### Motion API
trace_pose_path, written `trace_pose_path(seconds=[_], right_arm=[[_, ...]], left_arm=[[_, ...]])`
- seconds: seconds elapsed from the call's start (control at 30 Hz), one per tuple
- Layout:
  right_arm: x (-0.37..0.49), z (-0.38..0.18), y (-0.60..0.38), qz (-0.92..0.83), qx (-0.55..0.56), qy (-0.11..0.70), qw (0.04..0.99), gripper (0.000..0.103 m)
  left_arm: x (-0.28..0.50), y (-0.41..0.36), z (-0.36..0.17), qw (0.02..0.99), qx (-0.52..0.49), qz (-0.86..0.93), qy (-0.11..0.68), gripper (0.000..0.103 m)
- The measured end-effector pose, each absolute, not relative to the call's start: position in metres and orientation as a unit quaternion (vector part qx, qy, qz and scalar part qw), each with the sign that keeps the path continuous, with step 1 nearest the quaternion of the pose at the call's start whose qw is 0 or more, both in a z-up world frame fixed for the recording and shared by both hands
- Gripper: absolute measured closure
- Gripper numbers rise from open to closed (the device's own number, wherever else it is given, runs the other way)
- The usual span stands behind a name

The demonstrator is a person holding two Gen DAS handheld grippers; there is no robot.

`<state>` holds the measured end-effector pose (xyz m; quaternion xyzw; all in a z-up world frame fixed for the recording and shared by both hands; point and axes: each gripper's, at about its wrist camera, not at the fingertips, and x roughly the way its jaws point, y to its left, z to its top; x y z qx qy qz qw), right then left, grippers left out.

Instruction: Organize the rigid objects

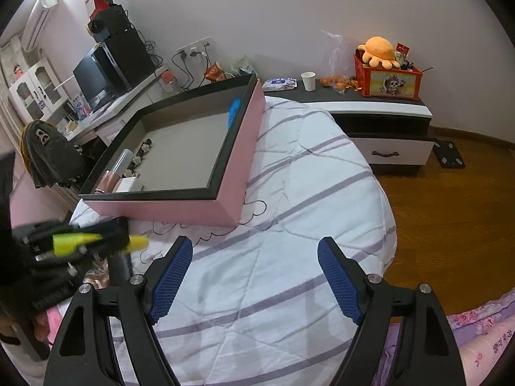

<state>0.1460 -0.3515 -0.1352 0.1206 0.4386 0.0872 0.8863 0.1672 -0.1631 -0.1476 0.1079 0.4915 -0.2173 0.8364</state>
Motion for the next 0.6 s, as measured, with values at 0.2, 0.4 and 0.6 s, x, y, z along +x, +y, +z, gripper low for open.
trace_pose_path(seconds=[0.2,0.4,0.6], right_arm=[[0.143,-0.146,-0.351,0.086,0.119,0.454,0.879,0.021],[0.141,-0.149,-0.349,0.090,0.117,0.459,0.876,0.021],[0.139,-0.147,-0.349,0.093,0.115,0.459,0.876,0.021]], left_arm=[[0.160,-0.170,-0.176,0.822,0.120,-0.203,0.518,0.084],[0.154,-0.171,-0.175,0.822,0.136,-0.194,0.518,0.081],[0.142,-0.171,-0.169,0.817,0.147,-0.207,0.518,0.081]])
